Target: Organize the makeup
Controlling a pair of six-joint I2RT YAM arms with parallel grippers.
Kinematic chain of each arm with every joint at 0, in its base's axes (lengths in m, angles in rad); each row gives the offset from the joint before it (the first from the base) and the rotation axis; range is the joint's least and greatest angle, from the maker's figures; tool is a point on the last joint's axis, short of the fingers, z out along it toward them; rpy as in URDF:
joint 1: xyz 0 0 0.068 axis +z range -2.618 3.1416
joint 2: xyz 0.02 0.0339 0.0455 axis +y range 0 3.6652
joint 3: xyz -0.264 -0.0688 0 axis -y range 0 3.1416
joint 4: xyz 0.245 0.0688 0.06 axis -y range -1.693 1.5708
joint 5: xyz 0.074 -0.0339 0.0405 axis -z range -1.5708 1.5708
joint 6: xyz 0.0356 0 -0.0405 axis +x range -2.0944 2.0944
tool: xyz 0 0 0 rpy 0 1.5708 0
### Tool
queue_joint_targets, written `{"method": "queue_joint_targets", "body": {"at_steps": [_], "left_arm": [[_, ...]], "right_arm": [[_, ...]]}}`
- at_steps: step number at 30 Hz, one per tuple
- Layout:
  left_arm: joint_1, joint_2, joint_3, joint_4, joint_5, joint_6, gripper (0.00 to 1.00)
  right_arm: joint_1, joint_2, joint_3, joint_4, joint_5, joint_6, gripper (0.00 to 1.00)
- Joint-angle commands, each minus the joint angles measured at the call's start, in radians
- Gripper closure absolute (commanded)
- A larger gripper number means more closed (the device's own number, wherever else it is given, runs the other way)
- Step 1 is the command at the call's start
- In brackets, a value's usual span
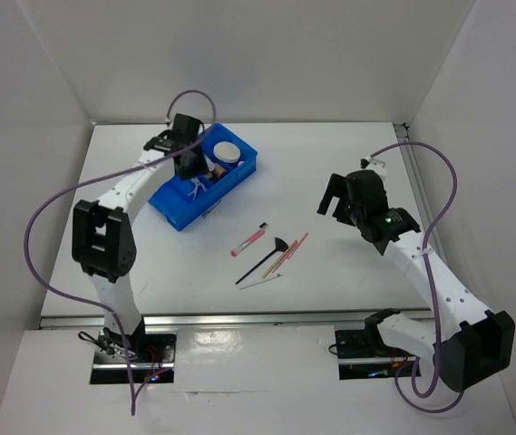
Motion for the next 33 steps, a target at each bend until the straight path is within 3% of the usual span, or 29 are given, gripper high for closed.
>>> {"method": "queue_joint_targets", "body": {"at_steps": [1, 3, 4, 10, 11, 15, 26, 30, 31, 33], "left_arm": [[-0.149, -0.178, -0.170, 0.090, -0.132, 0.180, 0.52], [-0.234, -0.218, -0.289, 0.141, -0.186, 0.242, 0.51], [-0.255, -0.218, -0.309, 0.141, -0.241, 0.242, 0.44], [-0.301, -0.120, -0.348, 0.077, -0.298, 0.194, 0.33], [-0.301, -0.092, -0.348, 0.086, -0.307, 0.182, 0.24], [-0.279, -0.017, -0.320, 0.086, -0.318, 0.182, 0.24], [-0.260, 0.094, -0.273, 0.131, -0.344, 0.194, 0.35], [-0.260, 0.112, -0.273, 0.172, -0.281, 0.205, 0.46], [-0.260, 0.112, -0.273, 0.172, -0.263, 0.205, 0.57], [-0.260, 0.112, -0.273, 0.172, -0.249, 0.205, 0.67]], "right_arm": [[-0.004, -0.009, 0.039, 0.003, 0.002, -0.009, 0.00], [-0.004, -0.009, 0.029, 0.003, 0.002, -0.009, 0.00], [-0.004, -0.009, 0.029, 0.013, -0.010, -0.009, 0.00], [-0.004, -0.009, 0.019, 0.013, -0.019, 0.000, 0.00], [-0.004, -0.018, 0.019, 0.013, -0.019, 0.009, 0.00], [-0.004, -0.039, 0.001, 0.003, -0.010, 0.009, 0.00], [-0.004, -0.050, 0.001, -0.006, -0.001, 0.009, 0.00], [-0.004, -0.050, 0.001, -0.006, -0.001, 0.009, 0.00], [-0.004, -0.050, 0.001, -0.006, -0.001, 0.009, 0.00], [-0.004, -0.050, 0.001, -0.006, -0.001, 0.009, 0.00]]}}
